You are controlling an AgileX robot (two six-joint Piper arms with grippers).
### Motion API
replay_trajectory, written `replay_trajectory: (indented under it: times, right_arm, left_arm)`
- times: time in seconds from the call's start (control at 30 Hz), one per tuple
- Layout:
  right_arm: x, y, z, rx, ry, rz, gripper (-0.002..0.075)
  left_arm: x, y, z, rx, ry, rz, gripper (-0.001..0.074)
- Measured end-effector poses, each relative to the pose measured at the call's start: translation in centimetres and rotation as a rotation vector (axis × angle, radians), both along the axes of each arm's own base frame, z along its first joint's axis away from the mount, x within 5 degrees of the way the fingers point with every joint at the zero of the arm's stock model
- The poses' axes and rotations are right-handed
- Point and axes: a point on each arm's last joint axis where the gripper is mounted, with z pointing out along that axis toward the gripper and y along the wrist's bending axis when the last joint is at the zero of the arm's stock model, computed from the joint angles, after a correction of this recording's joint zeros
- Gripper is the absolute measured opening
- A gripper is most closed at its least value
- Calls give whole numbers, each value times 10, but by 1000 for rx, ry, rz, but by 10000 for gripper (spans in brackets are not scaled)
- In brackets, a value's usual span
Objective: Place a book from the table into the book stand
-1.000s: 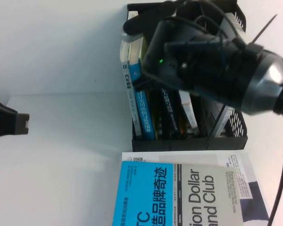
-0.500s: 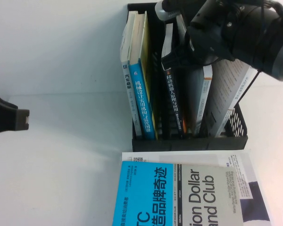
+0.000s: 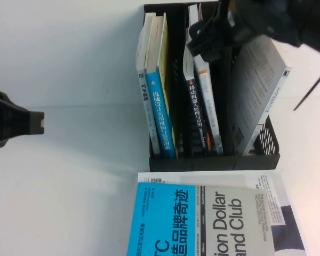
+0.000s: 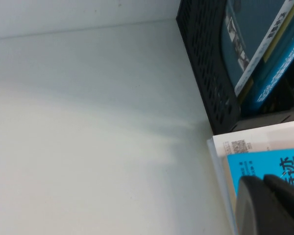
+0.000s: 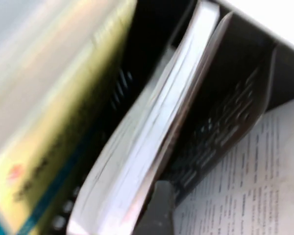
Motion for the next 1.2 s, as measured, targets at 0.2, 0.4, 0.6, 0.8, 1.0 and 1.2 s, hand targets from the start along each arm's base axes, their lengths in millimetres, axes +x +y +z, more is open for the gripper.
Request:
replay_trajectory:
  times: [0.2, 0.4, 0.6, 0.8, 1.0, 1.2]
  right_arm:
    - [-47, -18, 56, 66, -16, 162, 670]
    - [-104, -47, 101, 163, 18, 297, 499]
    - [-158, -79, 117, 243, 71, 380, 235]
    - [-203, -94, 82, 253, 233, 540, 137]
    - [-224, -104, 13, 191, 497, 538, 53]
    - [-235, -99, -52, 227, 704, 546, 6]
  left_arm:
    - [-8, -3, -1, -95, -75, -49, -2]
    - [-29, 0, -37, -182, -126, -91, -2]
    - [-47, 3, -83, -253, -92, -98, -2]
    - [-60, 5, -110, -305, -59, -113, -2]
    - [-64, 4, -123, -292, -63, -152, -2]
    - [-64, 4, -130, -291, -65, -149, -2]
